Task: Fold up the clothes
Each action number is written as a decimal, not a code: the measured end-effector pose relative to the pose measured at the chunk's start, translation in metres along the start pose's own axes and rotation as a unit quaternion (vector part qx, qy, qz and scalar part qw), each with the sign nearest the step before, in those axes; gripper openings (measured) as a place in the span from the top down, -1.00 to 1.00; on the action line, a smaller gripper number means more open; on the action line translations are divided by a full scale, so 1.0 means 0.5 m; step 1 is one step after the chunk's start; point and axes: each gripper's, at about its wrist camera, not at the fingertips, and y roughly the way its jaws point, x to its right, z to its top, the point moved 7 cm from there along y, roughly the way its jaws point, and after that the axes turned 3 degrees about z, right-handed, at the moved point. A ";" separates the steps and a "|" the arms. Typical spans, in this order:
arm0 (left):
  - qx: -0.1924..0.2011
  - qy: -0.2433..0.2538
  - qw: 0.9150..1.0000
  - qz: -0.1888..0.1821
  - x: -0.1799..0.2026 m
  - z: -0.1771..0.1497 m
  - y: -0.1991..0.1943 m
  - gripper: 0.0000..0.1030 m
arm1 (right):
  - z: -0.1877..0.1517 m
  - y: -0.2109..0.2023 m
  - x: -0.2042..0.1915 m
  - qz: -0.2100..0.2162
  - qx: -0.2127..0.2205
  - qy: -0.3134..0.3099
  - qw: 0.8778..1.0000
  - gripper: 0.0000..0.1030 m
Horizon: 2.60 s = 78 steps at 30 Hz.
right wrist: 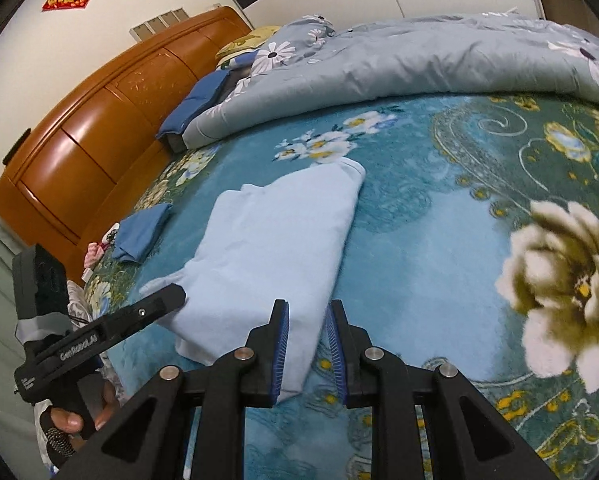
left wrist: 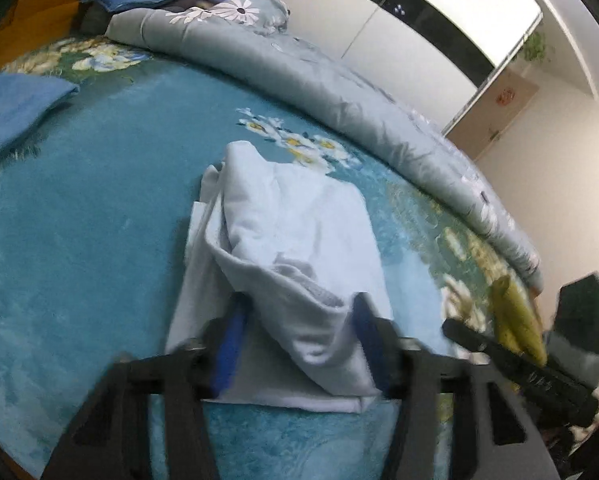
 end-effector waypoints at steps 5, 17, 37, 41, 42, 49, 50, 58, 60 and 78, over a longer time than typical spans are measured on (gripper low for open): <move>0.022 -0.043 0.998 -0.032 -0.031 -0.002 -0.018 0.86 | -0.018 0.002 0.028 0.010 -0.005 0.015 1.000 0.55; -0.022 -0.073 0.996 -0.050 -0.135 -0.073 0.013 0.81 | -0.066 0.053 0.001 0.036 -0.030 0.013 0.999 0.55; -0.088 0.097 0.990 -0.057 -0.073 0.183 0.196 0.89 | -0.091 0.105 -0.012 0.060 -0.039 0.054 0.996 0.41; -0.086 0.084 0.991 -0.064 -0.109 0.195 0.201 0.89 | -0.090 0.104 -0.011 0.065 -0.040 0.055 0.996 0.41; -0.088 0.081 0.991 -0.061 -0.118 0.196 0.204 0.89 | -0.091 0.104 -0.011 0.066 -0.040 0.055 0.995 0.40; -0.072 0.084 0.991 -0.071 -0.126 0.220 0.171 0.08 | -0.095 0.106 -0.012 0.068 -0.037 0.060 0.995 0.34; -0.070 0.089 0.992 -0.060 -0.128 0.227 0.175 -0.25 | -0.096 0.106 -0.012 0.069 -0.036 0.061 0.995 0.34; -0.144 0.113 0.982 -0.053 -0.116 0.233 0.276 -0.26 | -0.105 0.103 -0.012 0.081 -0.026 0.082 0.993 0.34; -0.141 0.118 0.981 -0.060 -0.107 0.236 0.280 -0.24 | -0.109 0.103 -0.015 0.092 -0.021 0.095 0.991 0.34; -0.058 0.028 0.998 -0.028 -0.107 0.243 0.134 0.83 | -0.023 0.080 -0.003 0.147 -0.039 0.083 0.985 0.79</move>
